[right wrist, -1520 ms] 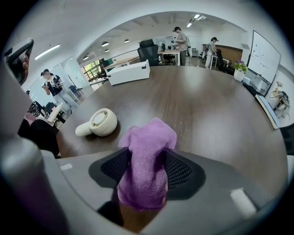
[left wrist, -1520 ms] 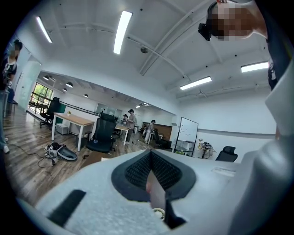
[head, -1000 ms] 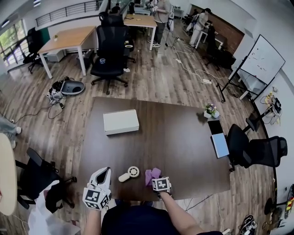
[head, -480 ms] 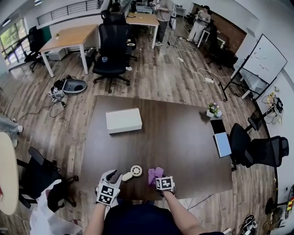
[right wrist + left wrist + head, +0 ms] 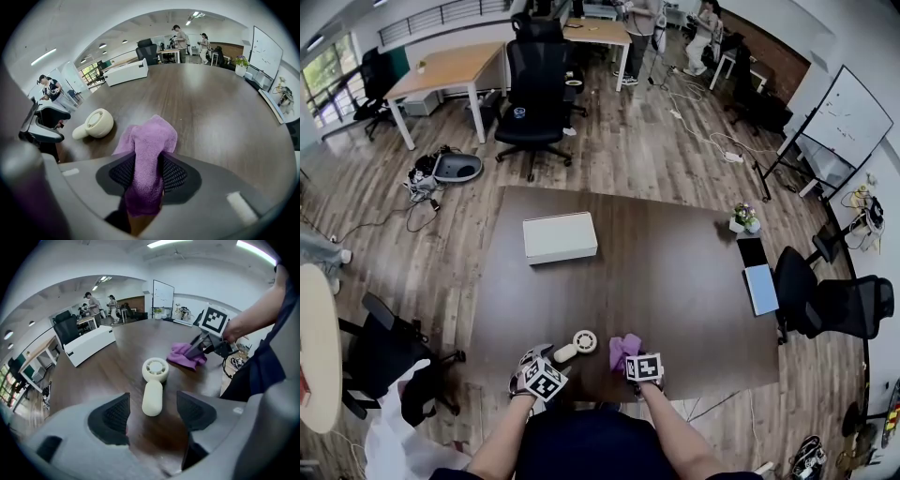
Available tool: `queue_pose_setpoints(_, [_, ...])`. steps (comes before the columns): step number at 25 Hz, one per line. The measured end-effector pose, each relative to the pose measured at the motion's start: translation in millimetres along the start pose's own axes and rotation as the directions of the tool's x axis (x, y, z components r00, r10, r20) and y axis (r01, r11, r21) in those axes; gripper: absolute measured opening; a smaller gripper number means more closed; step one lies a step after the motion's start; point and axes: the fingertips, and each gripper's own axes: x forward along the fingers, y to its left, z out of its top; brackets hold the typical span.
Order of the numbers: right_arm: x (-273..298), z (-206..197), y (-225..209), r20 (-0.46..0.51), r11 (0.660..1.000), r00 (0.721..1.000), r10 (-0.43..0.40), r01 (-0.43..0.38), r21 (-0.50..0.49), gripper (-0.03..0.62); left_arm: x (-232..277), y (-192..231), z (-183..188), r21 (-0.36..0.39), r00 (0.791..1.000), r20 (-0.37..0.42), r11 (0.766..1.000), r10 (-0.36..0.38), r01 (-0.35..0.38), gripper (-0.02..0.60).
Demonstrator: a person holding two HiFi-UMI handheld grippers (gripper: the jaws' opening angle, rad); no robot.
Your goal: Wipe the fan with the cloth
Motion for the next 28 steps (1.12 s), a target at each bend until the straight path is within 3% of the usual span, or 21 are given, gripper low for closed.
queue_pose_setpoints(5, [4.2,-2.7,4.1,-0.003,1.000,1.000,0.012,-0.012,0.009,0.158,27.4,-2.6,-18.0,0.088,0.992,-0.119,0.994,-0.049,0.060,0.311])
queue_pose_setpoints(10, [2.6,-3.3,3.6,-0.004,1.000,1.000,0.015,-0.015,0.014,0.158,43.6,-0.3,-21.3,0.095,0.987,-0.152,0.993,-0.052,0.067,0.234])
queue_pose_setpoints(13, [2.7,-1.5,2.9,-0.003,1.000,1.000,0.022,-0.022,0.007,0.158,49.4,-0.2,-26.4,0.111,0.983,-0.179,0.992,-0.048,0.068,0.225])
queue_pose_setpoints(20, [0.0,-0.6,-1.8,0.002,1.000,1.000,0.018,-0.018,0.009,0.158,54.2,1.1,-26.5,0.103,0.988,-0.156,0.994,-0.018,0.035,0.189])
queue_pose_setpoints(25, [-5.3,-0.5,-0.6,0.001,1.000,1.000,0.007,-0.007,0.009,0.150,49.8,-2.5,-27.5,0.131,0.987,-0.157,0.990,-0.021,0.042,0.189])
queue_pose_setpoints(28, [-27.0,5.3,4.1,0.050,0.999,0.999,-0.005,0.007,-0.032,0.130,45.9,-17.1,-28.2,0.160,0.987,-0.157,0.985,-0.038,0.063,0.189])
